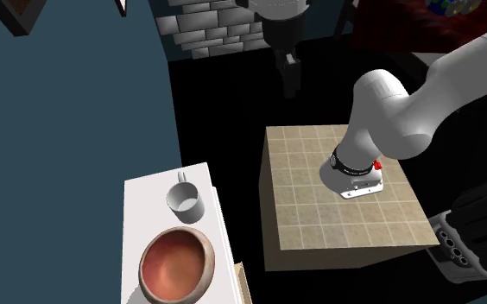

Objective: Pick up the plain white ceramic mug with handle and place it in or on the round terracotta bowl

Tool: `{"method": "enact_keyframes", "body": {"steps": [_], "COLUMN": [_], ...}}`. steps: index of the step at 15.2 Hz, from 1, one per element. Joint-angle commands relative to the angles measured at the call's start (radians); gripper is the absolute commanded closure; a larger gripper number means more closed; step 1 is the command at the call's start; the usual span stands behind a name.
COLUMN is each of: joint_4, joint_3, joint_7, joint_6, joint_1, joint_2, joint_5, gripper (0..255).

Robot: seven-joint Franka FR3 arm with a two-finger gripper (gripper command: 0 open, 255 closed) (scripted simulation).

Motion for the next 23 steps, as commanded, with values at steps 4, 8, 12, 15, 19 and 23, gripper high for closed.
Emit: {"method": "enact_keyframes", "body": {"steps": [4, 8, 12, 15, 19, 23], "joint_4": [0.001, 0.017, 0.052, 0.089, 0.154, 0.233], "joint_3": [0.022, 0.053, 0.085, 0.110, 0.142, 0.174], "joint_7": [0.005, 0.011, 0.014, 0.017, 0.023, 0.030], "joint_6": [0.082, 0.185, 0.279, 0.341, 0.413, 0.470], "joint_1": [0.026, 0.058, 0.088, 0.108, 0.133, 0.158], "joint_2": [0.082, 0.200, 0.325, 0.422, 0.555, 0.689], "joint_5": [0.021, 0.045, 0.062, 0.070, 0.073, 0.065], "gripper": [0, 0, 0, 0, 0, 0]}}
